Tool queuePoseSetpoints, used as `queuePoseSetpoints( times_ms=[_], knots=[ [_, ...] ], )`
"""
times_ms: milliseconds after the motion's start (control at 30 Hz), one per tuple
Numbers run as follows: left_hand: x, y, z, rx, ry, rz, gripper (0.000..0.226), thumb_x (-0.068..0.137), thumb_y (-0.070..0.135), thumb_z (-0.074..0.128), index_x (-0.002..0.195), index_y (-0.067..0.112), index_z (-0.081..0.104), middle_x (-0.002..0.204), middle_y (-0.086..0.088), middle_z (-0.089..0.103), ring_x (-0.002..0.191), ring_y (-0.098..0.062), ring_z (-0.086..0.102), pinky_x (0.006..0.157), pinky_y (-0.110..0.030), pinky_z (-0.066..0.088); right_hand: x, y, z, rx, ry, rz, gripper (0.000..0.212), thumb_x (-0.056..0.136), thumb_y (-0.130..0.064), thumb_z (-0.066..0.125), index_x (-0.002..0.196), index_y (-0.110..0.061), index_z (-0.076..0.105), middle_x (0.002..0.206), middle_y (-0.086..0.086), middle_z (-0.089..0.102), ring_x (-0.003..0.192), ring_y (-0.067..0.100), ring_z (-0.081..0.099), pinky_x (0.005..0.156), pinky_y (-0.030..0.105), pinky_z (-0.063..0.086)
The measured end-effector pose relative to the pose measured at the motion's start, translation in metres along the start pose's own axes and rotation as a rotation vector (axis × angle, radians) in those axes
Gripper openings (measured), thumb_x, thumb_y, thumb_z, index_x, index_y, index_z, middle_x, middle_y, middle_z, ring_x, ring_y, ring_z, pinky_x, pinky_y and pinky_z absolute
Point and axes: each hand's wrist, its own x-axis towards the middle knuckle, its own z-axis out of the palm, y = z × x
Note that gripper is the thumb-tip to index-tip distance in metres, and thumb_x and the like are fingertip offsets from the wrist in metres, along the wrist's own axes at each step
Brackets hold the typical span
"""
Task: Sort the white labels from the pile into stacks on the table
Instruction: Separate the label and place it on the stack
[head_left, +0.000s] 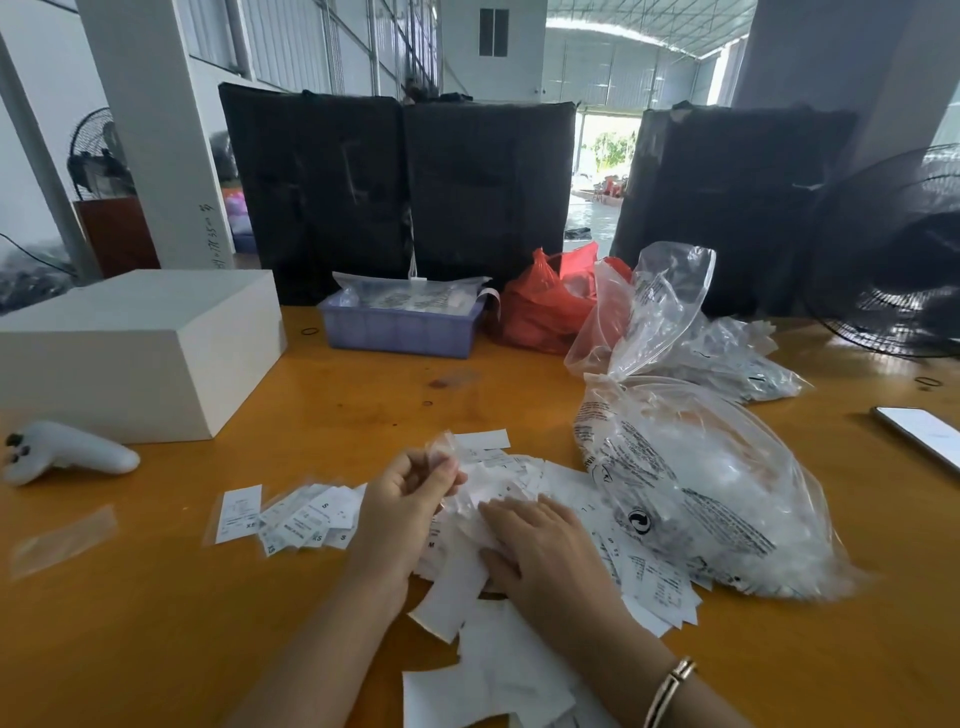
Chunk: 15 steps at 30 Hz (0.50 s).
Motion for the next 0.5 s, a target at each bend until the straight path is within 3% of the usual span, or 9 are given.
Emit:
queuePoseSetpoints(
  times_ms=[133,267,367,500],
  knots=[
    [0.001,-0.001,-0.001,-0.02,-0.013,0.006,0.003,0.089,0.026,0.064,0.09,0.024,0.066,0.082,0.014,0.073,0.076,0.003,0.067,0.059,-0.011,0.049,0.0,0.0,-0.002,0.009,0.051,-0.026,0.027,0.093,-0.033,0.053,0.107,-0.023,0.073,0.12,-0.005,0.067,0.116,0.009,0.059,0.113,0.034,0.021],
    [0.002,-0.001,-0.002,-0.043,-0.024,0.005,0.003,0.089,0.023,0.064,0.09,0.021,0.066,0.081,0.011,0.073,0.075,0.002,0.067,0.058,-0.008,0.049,-0.001,-0.002,-0.006,0.011,0.143,-0.017,0.021,0.087,-0.031,0.056,0.085,-0.025,0.077,0.097,-0.009,0.074,0.092,0.006,0.069,0.102,0.04,0.039],
    [0.003,-0.002,-0.001,-0.032,-0.024,0.006,0.004,0.089,0.024,0.064,0.09,0.021,0.066,0.081,0.011,0.073,0.075,0.002,0.067,0.056,-0.007,0.047,-0.001,-0.004,-0.008,-0.019,0.232,-0.043,0.023,0.086,-0.031,0.055,0.076,-0.026,0.075,0.084,-0.014,0.072,0.078,0.005,0.068,0.086,0.035,0.053],
    [0.004,-0.002,-0.002,-0.009,-0.026,0.004,0.005,0.089,0.027,0.063,0.09,0.023,0.067,0.081,0.012,0.073,0.074,0.002,0.066,0.056,-0.007,0.047,0.001,-0.005,-0.012,0.148,0.356,0.033,0.015,0.087,-0.023,0.065,0.076,-0.019,0.074,0.076,-0.007,0.06,0.072,0.01,0.055,0.065,0.023,0.045]
  ],
)
